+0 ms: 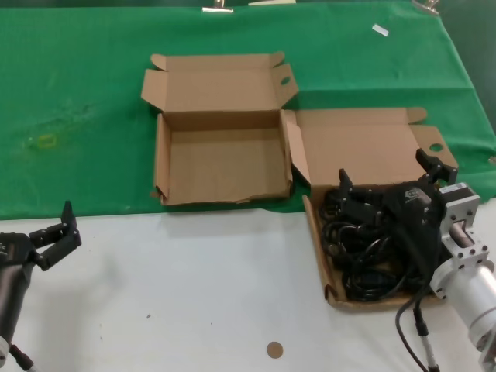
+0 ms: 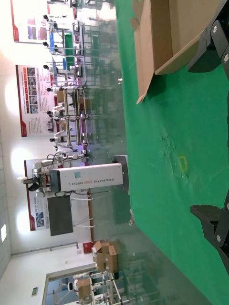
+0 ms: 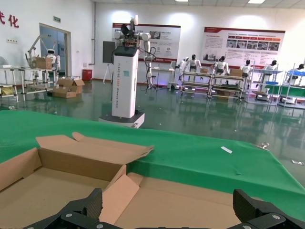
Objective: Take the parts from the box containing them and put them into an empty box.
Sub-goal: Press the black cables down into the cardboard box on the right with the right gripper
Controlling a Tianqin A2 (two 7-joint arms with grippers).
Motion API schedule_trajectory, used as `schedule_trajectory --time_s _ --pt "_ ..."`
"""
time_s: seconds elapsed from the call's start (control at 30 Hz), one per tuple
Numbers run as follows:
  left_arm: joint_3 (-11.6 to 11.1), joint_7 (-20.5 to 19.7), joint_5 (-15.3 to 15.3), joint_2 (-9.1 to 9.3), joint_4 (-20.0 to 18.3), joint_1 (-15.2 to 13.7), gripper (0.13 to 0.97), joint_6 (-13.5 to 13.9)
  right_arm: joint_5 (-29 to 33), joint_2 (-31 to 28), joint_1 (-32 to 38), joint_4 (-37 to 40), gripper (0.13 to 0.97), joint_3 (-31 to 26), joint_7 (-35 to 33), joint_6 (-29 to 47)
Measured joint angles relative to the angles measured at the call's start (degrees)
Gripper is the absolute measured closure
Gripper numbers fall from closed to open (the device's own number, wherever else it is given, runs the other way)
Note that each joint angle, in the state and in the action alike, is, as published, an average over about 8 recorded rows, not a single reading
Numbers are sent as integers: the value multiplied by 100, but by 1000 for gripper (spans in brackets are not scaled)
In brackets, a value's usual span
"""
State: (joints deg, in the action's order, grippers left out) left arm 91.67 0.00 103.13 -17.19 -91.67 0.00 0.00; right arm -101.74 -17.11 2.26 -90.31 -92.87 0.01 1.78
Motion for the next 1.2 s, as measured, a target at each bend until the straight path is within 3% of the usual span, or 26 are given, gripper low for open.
schedule_trajectory --time_s 0.4,0.67,0.8,1.2 --pt "0 0 0 0 0 0 146 0 0 0 0 0 129 0 0 0" --pt "0 0 0 0 0 0 228 0 16 29 -1 -6 129 11 -26 17" --pt "0 0 0 0 0 0 228 0 48 93 -2 -12 129 36 -88 49" --pt "0 0 0 0 0 0 465 0 73 13 -53 -31 129 -18 -123 -17"
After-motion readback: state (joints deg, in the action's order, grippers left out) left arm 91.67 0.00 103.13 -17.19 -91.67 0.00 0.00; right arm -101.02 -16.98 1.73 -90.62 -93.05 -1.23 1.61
